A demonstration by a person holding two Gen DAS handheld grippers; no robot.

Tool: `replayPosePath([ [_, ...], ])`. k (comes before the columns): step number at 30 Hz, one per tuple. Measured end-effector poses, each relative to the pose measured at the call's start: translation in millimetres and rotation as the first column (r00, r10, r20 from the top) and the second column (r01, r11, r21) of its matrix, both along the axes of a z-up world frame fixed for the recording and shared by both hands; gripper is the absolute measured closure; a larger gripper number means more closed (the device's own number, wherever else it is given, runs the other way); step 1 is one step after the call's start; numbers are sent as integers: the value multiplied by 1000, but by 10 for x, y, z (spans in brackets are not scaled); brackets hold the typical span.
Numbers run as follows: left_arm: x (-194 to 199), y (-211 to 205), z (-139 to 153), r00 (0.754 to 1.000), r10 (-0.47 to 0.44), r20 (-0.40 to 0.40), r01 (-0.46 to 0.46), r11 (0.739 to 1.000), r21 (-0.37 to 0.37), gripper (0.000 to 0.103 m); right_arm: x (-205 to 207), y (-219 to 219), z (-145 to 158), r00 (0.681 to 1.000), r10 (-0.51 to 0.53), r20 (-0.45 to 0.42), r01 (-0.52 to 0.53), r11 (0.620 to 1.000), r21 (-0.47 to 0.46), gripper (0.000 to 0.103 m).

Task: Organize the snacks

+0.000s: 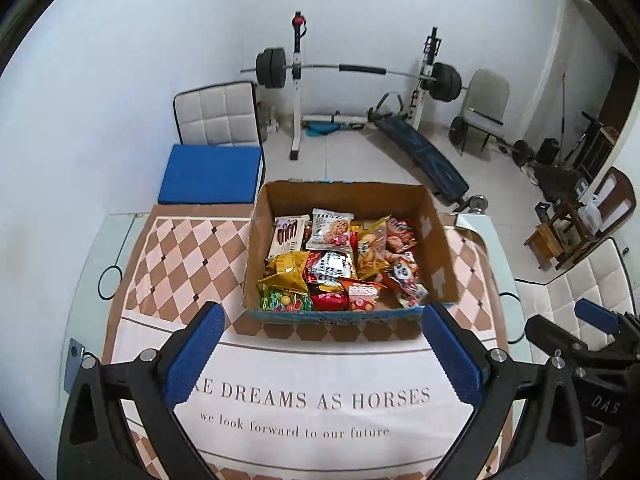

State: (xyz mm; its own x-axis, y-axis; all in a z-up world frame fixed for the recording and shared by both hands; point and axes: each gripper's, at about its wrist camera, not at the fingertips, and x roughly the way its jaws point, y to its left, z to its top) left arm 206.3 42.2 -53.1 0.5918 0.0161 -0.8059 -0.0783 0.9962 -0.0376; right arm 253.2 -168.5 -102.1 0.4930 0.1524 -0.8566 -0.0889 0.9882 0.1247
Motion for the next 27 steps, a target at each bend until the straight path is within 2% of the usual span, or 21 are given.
replayPosePath([
  [9, -498, -66, 337, 999, -15, 44, 15, 1000, 7, 2, -649, -120, 519, 997, -16, 73, 15, 1000, 7, 6],
  [15, -706, -41, 531, 998, -15, 65, 15, 1000, -1, 2, -960, -127, 752, 996, -8, 94, 6, 1000, 22, 6],
  [20, -807, -23, 656, 995, -10, 97, 10, 1000, -5, 2, -1111, -108, 836, 995, 6, 100, -8, 1000, 20, 6],
  [27, -748, 3, 563, 995, 1, 103, 0, 1000, -8, 2, -1042, -74, 818, 990, -12, 138, 13, 1000, -6, 3],
])
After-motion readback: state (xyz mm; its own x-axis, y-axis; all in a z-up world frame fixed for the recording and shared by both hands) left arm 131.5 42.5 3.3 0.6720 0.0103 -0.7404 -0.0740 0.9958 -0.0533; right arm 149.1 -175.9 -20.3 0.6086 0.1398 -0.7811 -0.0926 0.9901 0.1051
